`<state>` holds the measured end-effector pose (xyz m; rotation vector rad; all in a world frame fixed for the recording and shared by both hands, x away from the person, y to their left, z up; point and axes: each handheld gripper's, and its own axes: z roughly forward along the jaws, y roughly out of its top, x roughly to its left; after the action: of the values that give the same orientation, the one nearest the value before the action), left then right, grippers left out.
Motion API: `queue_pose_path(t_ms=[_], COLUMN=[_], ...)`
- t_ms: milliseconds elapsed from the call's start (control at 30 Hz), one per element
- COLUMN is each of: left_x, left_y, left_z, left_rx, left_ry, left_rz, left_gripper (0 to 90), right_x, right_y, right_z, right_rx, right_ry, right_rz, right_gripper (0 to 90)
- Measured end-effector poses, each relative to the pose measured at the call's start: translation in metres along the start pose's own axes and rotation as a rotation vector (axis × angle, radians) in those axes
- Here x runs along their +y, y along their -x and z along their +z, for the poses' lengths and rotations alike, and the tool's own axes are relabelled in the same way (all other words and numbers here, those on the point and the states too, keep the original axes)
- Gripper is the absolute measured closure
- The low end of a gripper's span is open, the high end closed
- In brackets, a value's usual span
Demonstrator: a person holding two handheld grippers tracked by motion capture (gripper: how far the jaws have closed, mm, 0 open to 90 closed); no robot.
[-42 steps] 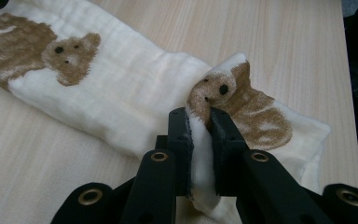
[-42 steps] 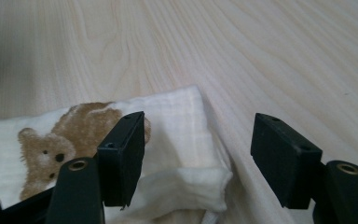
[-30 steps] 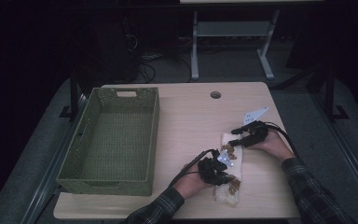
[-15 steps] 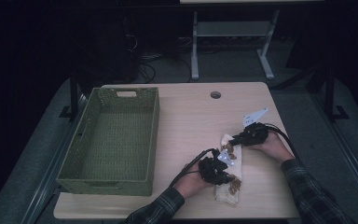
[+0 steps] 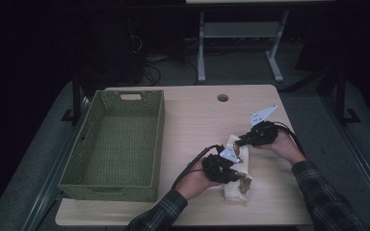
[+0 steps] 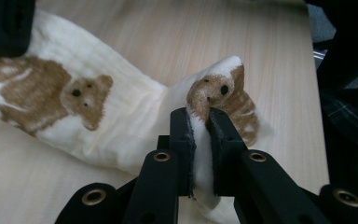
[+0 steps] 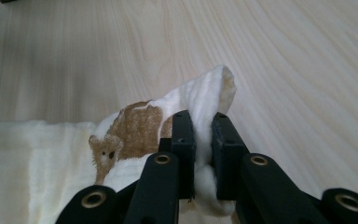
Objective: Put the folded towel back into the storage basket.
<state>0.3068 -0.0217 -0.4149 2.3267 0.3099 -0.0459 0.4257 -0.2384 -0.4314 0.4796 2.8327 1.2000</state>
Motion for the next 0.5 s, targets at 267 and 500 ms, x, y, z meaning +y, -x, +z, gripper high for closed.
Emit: queue_pose_path(t_ms=[267, 500], left_x=[0.015, 0.027], left_y=[-0.001, -0.002], left_z=[-0.036, -0.066], left_rx=[0.038, 0.067], left_ry=[0.033, 0.033], left_rz=[-0.008, 0.000], left_gripper=[81.4, 81.4], right_x=[0.030, 0.060], right_y=[0.001, -0.001], right_z=[-0.009, -0.013], right_rx=[0.010, 0.019], right_ry=[0.029, 0.051], right_rz=[-0.017, -0.049], right_gripper=[81.4, 81.4])
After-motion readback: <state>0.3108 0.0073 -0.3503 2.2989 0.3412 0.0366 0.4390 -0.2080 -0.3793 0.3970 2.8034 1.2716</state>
